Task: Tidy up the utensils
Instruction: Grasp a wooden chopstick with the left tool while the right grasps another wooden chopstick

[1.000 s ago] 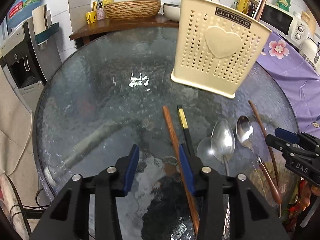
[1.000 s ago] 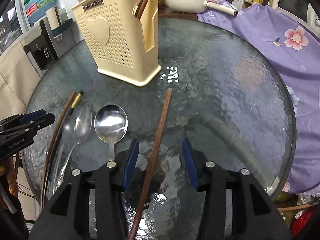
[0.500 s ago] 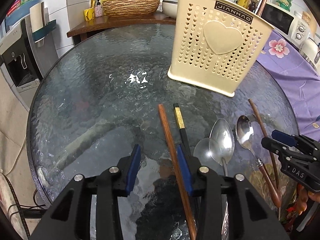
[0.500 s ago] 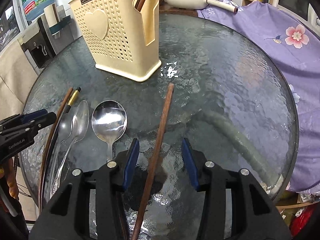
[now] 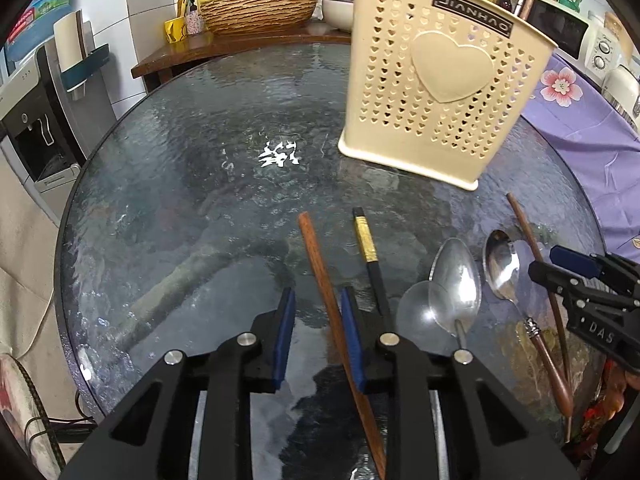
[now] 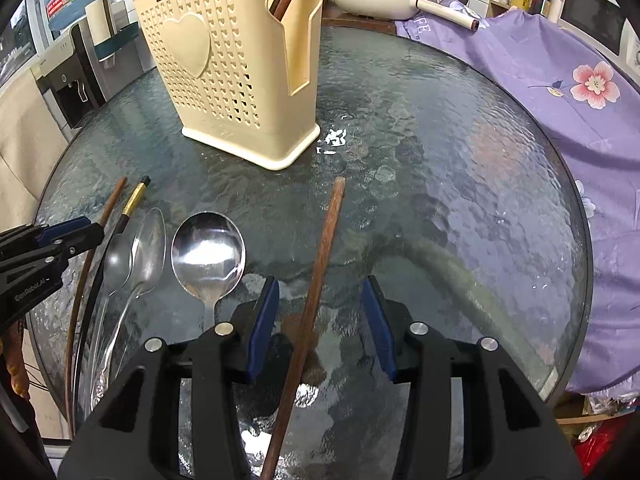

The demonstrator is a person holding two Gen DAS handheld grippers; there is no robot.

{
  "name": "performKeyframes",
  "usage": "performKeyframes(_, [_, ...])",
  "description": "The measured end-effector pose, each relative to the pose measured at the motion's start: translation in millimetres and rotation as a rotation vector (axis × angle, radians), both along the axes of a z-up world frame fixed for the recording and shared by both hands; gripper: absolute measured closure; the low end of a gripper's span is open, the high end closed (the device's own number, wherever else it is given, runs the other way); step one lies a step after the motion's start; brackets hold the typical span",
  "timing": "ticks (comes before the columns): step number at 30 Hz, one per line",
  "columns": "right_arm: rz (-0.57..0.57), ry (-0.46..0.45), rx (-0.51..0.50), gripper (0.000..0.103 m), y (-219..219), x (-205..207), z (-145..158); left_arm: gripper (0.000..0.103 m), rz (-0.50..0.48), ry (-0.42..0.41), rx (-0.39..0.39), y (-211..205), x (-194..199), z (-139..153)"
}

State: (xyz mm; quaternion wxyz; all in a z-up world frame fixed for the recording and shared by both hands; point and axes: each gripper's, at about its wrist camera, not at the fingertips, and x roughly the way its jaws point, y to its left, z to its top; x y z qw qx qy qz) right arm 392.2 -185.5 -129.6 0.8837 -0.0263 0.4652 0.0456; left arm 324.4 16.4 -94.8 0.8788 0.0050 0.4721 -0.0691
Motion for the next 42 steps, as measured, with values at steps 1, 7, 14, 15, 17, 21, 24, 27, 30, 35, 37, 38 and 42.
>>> performKeyframes(1, [0.004,0.002,-0.003,0.067,0,3,1,0.08,0.004,0.002,0.002,3,2,0])
performKeyframes(7, [0.022,0.03,-0.003,0.073,4,25,3,0.08,-0.014,0.005,0.021,-4,14,1])
performKeyframes(14, [0.015,0.035,-0.002,0.082,7,44,4,0.08,-0.015,-0.001,0.005,-11,25,0])
performKeyframes(15, [0.013,0.032,0.0,0.083,7,46,4,0.08,-0.015,-0.003,-0.005,-10,24,0])
performKeyframes(17, [0.009,0.03,-0.001,0.086,7,49,4,0.08,-0.004,-0.004,-0.045,-5,28,-1])
performKeyframes(21, [0.011,0.019,-0.011,0.094,9,53,4,0.089,0.016,-0.008,-0.068,-1,28,-1])
performKeyframes(24, [0.006,0.012,-0.008,0.094,10,53,4,0.094,0.036,-0.021,-0.075,2,27,-3])
performKeyframes(27, [0.007,0.011,-0.01,0.094,11,51,3,0.094,0.03,-0.025,-0.061,2,27,-3])
performKeyframes(30, [0.007,0.009,-0.011,0.094,11,51,3,0.094,0.02,-0.031,-0.039,-4,24,-3])
performKeyframes(35, [0.007,0.001,-0.01,0.095,13,46,2,0.094,0.013,-0.041,-0.007,-13,22,-3])
performKeyframes(37, [0.007,-0.003,-0.004,0.095,12,45,2,0.094,0.013,-0.04,-0.007,-14,21,-3])
performKeyframes(38, [0.008,-0.004,-0.002,0.095,12,44,2,0.094,0.015,-0.04,-0.006,-13,22,-3])
performKeyframes(42, [0.006,-0.008,0.028,0.095,7,45,2,0.094,0.02,-0.034,-0.016,-12,24,-2])
